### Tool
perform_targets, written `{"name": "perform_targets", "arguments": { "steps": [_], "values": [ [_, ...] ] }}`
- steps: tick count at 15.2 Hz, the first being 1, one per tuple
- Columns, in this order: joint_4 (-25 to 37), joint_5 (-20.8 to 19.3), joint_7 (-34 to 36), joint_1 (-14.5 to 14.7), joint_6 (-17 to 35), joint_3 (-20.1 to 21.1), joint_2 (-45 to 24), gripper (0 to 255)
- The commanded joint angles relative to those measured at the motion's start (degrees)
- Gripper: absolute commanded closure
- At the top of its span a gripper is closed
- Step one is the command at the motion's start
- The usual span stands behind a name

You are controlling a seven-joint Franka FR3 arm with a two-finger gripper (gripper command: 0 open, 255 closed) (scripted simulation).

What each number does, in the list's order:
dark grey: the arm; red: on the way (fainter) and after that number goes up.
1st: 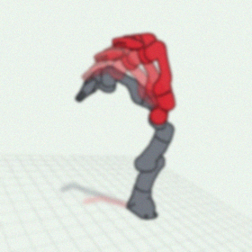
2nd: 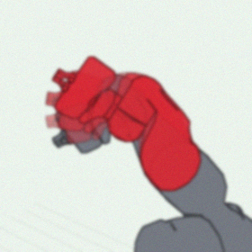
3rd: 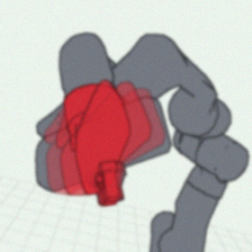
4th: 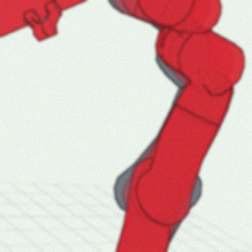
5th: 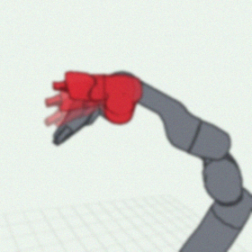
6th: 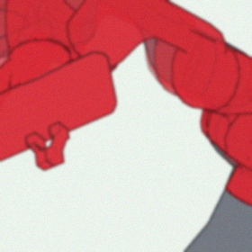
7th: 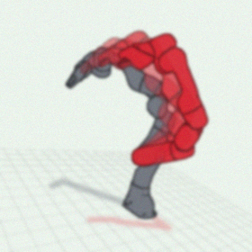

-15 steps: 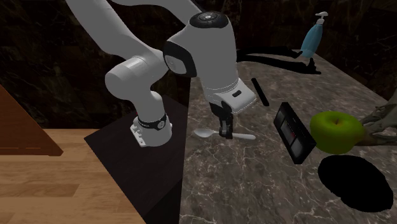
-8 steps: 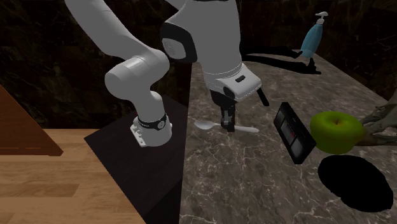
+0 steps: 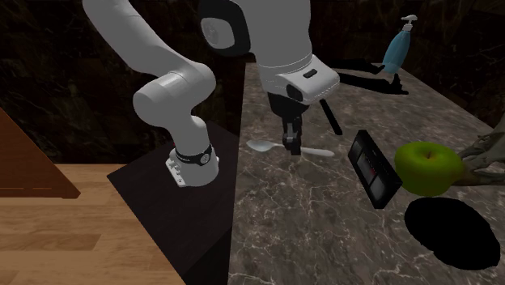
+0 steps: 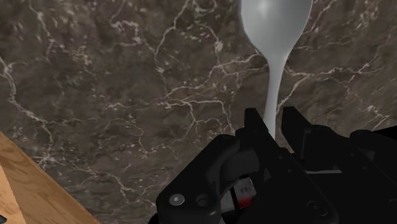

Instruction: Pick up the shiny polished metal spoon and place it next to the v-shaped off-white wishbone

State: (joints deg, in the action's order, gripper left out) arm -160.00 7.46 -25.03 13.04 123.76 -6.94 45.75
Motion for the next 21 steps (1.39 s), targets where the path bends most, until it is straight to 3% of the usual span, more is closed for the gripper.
{"name": "perform_targets", "arguments": {
  "steps": [1,9,21],
  "values": [
    [1.37,-0.06,0.41,0.00,-1.78,0.20,0.42,255],
    [6.80,-0.36,1.58,-0.10,-8.33,0.58,1.61,255],
    [17.30,6.03,15.92,6.98,0.50,14.00,-15.20,255]
  ]
}}
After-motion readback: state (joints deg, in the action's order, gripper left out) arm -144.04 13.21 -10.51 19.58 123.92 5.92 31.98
